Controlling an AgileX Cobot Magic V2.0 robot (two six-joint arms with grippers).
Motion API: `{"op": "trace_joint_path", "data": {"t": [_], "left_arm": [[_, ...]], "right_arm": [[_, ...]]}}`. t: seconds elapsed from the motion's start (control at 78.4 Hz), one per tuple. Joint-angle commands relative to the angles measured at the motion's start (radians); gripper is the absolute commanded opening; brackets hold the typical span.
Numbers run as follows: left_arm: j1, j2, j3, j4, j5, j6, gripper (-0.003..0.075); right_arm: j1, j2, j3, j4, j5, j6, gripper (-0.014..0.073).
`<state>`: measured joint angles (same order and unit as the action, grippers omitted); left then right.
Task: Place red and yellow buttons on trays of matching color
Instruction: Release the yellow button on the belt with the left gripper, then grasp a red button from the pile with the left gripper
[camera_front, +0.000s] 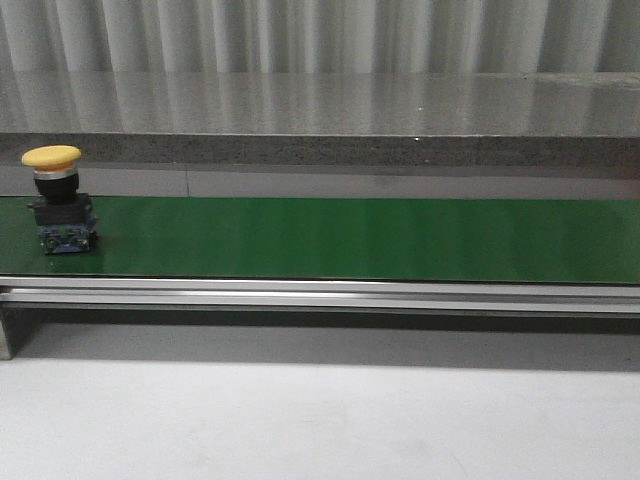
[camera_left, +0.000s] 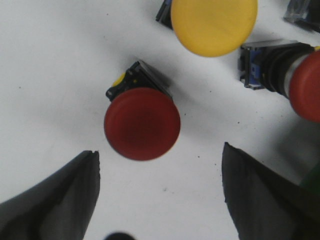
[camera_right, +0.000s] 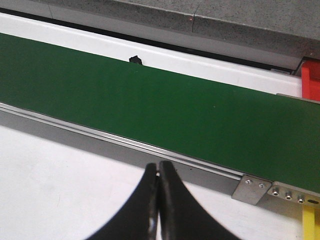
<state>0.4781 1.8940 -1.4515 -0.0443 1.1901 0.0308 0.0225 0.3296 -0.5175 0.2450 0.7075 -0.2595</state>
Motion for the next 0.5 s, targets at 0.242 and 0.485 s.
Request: {"op": "trace_joint_path", "data": {"t": [0.242, 0.485], "left_arm": [[0.0, 0.001, -0.023, 0.0, -0.154, -0.009, 0.0453], [0.0, 0.001, -0.023, 0.013, -0.125, -0.009, 0.0105]], "right_arm": [[0.004, 0.004, -0.021, 0.015, -0.065, -0.012, -0.0067], [0.004, 0.004, -0.021, 0.015, -0.065, -0.012, -0.0067]]}}
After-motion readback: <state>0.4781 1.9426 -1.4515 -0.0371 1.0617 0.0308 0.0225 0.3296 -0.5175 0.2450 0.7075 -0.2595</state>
